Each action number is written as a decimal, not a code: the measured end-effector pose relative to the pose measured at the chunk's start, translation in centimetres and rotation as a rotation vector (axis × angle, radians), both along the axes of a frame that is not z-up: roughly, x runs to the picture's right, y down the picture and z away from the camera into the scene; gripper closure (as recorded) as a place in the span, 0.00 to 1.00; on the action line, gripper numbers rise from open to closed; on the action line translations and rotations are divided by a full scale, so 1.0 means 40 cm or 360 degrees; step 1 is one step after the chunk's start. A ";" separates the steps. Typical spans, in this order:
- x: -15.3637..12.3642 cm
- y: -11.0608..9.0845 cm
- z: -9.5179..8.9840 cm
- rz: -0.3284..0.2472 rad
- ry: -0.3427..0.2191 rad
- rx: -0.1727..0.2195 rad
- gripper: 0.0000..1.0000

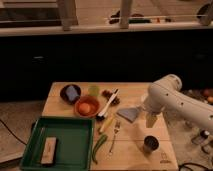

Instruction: Wipe tray with towel

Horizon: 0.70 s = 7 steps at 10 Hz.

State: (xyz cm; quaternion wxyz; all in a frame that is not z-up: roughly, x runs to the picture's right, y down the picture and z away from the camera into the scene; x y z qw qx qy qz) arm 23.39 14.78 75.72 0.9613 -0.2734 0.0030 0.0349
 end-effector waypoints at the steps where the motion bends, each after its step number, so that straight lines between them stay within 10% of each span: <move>1: -0.003 0.008 0.009 0.0005 0.0002 0.0002 0.20; 7: -0.022 0.014 0.041 0.0044 0.0019 0.0020 0.20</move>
